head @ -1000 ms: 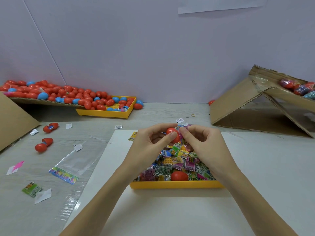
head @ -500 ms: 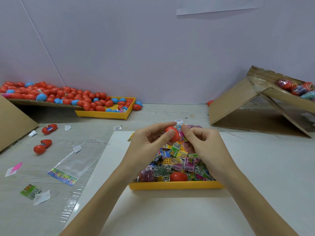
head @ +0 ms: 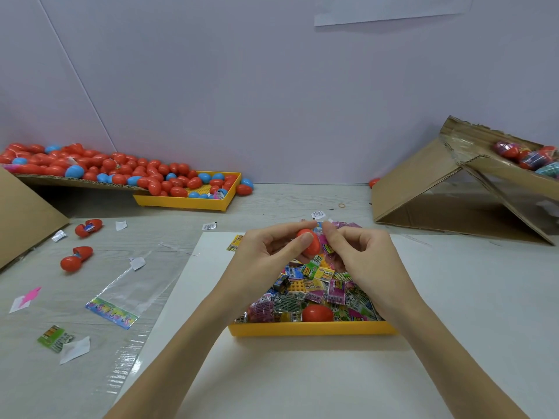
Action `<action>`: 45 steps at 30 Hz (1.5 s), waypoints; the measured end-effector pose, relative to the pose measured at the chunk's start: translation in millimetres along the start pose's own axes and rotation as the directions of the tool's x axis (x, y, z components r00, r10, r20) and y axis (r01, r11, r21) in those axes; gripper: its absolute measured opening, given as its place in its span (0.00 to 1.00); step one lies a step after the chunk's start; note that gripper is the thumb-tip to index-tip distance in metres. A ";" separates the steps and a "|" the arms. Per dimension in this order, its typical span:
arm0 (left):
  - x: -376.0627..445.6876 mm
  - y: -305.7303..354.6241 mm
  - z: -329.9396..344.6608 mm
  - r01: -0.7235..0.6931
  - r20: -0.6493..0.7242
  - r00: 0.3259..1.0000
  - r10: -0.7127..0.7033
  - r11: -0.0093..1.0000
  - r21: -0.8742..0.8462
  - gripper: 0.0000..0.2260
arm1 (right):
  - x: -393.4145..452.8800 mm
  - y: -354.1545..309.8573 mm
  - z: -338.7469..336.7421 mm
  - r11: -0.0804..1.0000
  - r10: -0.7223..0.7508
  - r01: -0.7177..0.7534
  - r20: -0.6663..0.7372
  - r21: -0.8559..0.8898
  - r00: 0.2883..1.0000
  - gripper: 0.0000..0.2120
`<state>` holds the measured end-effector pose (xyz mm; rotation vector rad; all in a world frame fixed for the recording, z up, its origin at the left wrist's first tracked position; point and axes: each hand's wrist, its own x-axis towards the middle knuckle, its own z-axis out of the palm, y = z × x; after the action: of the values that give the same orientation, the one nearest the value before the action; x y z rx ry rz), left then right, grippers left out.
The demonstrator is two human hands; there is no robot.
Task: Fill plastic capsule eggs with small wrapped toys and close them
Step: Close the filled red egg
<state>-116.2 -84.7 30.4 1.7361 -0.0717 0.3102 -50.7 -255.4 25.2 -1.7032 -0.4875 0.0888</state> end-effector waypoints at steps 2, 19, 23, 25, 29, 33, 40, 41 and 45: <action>-0.2 0.5 -0.1 -0.003 0.010 1.000 0.003 1.000 0.007 0.15 | -0.3 -1.6 0.1 0.999 -0.018 0.017 -0.008 -0.044 1.000 0.23; -0.3 -6.9 7.6 -0.055 -0.063 0.996 0.058 0.998 0.041 0.16 | -3.3 -1.3 4.2 0.976 -0.052 0.024 -0.128 -0.215 0.990 0.23; -1.9 -9.6 14.1 -0.090 -0.131 0.987 0.088 0.996 -0.010 0.15 | -4.8 0.2 7.6 0.976 -0.077 0.046 -0.138 -0.212 0.987 0.22; -3.3 -10.3 16.3 -0.118 -0.148 0.982 0.115 0.993 -0.013 0.14 | -5.2 0.9 9.2 0.978 -0.072 0.040 -0.147 -0.206 0.987 0.20; -4.2 -11.5 16.6 -0.115 -0.111 0.987 0.112 0.993 -0.022 0.23 | -4.7 0.5 7.6 0.986 -0.030 0.003 -0.161 -0.164 0.987 0.20; -2.9 -12.4 13.4 -0.177 -0.102 0.976 0.193 0.973 0.149 0.22 | -3.9 -2.9 6.3 0.996 0.079 -0.082 -0.071 -0.046 0.994 0.20; -1.2 -9.9 7.2 -0.330 -0.043 0.918 0.395 0.819 0.470 0.24 | -5.5 -13.3 6.6 0.921 0.262 -0.275 0.083 0.274 0.961 0.18; -1.5 -9.3 6.2 -0.337 -0.052 0.907 0.417 0.796 0.504 0.24 | -5.6 -15.0 5.7 0.891 0.293 -0.318 0.123 0.324 0.948 0.18; -2.1 -13.3 1.0 -0.393 -0.014 0.852 0.523 0.658 0.642 0.18 | -3.7 -17.2 0.3 0.723 0.438 -0.514 0.270 0.461 0.857 0.18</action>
<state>-115.2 -83.3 17.0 2.3255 -0.3016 0.9824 -58.8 -254.5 40.8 -1.2438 -0.0873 0.6719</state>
